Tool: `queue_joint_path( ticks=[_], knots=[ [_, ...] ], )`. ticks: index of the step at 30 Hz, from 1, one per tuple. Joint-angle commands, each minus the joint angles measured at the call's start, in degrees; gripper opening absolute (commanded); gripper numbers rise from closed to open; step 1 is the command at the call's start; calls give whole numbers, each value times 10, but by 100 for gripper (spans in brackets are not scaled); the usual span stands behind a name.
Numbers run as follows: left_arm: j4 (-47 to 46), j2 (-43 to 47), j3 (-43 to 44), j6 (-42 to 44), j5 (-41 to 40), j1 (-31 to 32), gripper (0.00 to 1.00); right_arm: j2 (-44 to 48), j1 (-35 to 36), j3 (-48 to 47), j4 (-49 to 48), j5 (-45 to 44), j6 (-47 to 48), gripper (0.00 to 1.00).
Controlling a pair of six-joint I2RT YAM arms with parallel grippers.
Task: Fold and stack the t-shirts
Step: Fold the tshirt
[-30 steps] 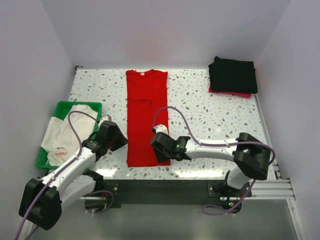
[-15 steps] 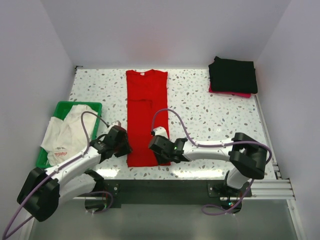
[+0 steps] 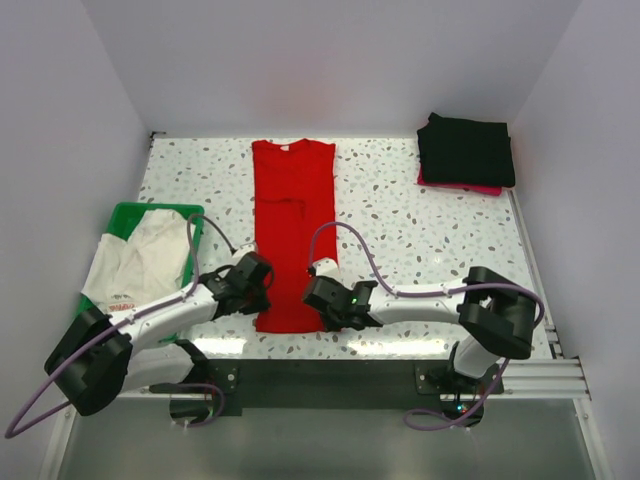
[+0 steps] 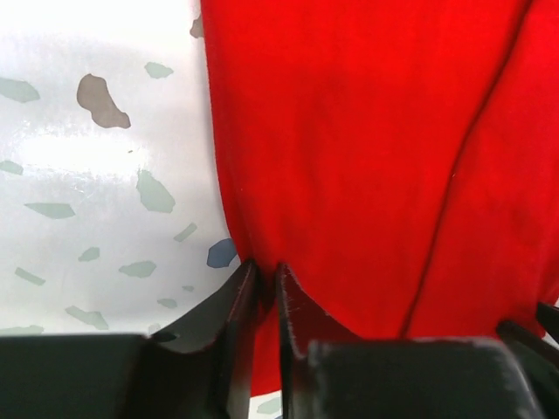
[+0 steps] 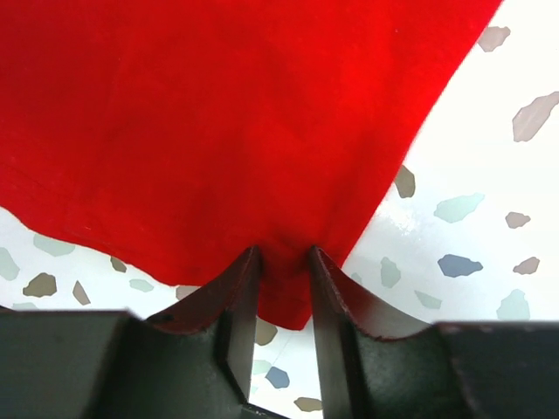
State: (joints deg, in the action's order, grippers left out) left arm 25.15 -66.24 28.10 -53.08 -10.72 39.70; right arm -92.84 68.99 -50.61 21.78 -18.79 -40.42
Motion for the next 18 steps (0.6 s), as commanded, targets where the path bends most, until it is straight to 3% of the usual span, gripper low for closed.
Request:
queue_joint_path(
  ticks=[1,4,5,7,18],
  knots=[
    [12,-17,20,-5,-18,6,17,19,3,12,-3,-17,-13,31],
    [18,-29,24,-4,-12,6,8,24,3,14,1,-20,-14,23],
    [20,-31,25,-4,-10,6,0,29,3,15,3,-20,-14,21],
    [30,-33,30,-5,-7,6,0,36,3,17,12,-27,-15,17],
    [75,3,35,-32,6,6,0,107,3,48,36,-43,-33,17]
  ],
)
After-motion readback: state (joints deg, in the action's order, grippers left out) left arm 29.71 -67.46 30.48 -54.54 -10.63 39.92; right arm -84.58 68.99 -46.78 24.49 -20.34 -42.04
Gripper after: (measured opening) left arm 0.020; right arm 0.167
